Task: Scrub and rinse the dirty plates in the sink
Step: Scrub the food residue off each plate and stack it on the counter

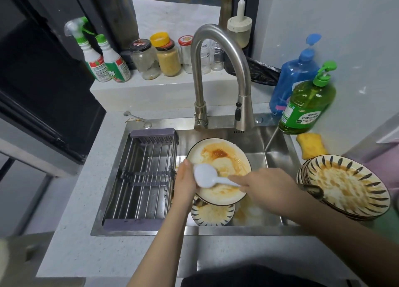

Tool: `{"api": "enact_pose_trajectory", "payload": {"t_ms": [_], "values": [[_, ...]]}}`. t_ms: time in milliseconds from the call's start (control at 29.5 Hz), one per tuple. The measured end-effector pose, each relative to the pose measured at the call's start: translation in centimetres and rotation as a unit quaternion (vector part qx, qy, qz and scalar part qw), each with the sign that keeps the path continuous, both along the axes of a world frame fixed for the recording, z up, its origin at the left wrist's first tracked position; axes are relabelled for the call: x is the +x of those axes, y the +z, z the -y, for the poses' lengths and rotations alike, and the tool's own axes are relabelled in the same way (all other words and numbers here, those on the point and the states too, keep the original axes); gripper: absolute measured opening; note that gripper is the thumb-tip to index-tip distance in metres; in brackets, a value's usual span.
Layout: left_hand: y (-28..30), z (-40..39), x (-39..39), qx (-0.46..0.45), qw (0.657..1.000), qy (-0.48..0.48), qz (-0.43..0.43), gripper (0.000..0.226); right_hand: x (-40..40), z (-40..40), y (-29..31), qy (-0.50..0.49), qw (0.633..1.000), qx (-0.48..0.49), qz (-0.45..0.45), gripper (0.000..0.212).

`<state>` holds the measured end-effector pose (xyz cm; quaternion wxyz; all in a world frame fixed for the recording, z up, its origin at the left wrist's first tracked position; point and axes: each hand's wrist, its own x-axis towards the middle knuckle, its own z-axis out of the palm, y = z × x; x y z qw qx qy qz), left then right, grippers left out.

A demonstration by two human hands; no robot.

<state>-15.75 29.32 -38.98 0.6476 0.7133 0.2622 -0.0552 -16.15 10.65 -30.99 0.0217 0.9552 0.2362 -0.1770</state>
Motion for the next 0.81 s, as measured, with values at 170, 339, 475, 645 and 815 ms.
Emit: {"api": "enact_pose_trajectory", "payload": {"t_ms": [170,339,475,645,815], "values": [[0.2,-0.7,-0.3,0.016,1.000,-0.008,-0.015,0.058,1.3,2.2,1.6,-0.058,0.996,-0.066,0.000,0.041],[0.7,0.4,-0.3,0.020,0.999,-0.032,0.000,0.034,0.4,-0.1,0.0,-0.027,0.999,-0.014,0.031,0.045],[0.5,-0.6,0.2,-0.033,0.999,0.034,-0.025,0.057,-0.6,1.6,1.1,0.041,0.998,-0.046,0.001,0.040],[0.3,-0.7,0.1,0.004,1.000,0.008,0.005,0.055,0.5,1.7,1.1,-0.047,0.994,-0.085,0.047,0.040],[-0.4,-0.8,1.2,0.001,0.999,0.043,-0.015,0.058,-1.5,0.0,-0.1,0.031,0.999,-0.005,-0.020,0.040]]}}
